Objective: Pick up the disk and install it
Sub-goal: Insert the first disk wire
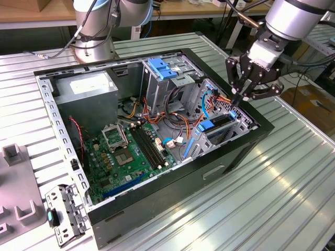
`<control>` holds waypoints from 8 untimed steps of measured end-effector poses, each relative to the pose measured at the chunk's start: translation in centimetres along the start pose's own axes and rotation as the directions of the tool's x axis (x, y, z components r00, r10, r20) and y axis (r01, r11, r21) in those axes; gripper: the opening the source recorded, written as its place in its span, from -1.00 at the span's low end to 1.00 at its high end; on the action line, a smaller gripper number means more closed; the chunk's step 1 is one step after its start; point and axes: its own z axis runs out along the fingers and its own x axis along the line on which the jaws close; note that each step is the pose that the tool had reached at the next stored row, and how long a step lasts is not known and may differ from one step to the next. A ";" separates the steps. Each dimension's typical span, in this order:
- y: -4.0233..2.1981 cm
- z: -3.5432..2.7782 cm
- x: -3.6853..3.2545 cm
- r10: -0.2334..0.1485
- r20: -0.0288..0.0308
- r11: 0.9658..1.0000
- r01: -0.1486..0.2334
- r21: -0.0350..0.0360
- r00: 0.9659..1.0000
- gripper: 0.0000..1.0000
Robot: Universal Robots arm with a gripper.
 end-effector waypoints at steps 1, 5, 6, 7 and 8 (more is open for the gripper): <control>0.00 0.00 0.00 0.011 0.001 1.000 -0.011 -0.003 1.000 -0.67; 0.00 0.00 0.00 0.066 0.002 0.998 -0.066 -0.008 0.998 -0.67; 0.00 0.01 0.00 0.084 0.002 0.996 -0.084 -0.008 0.996 -0.67; 0.00 0.01 0.00 0.100 0.002 0.995 -0.100 -0.008 0.995 -0.67; 0.00 0.02 0.00 0.118 0.002 0.993 -0.118 -0.008 0.993 -0.67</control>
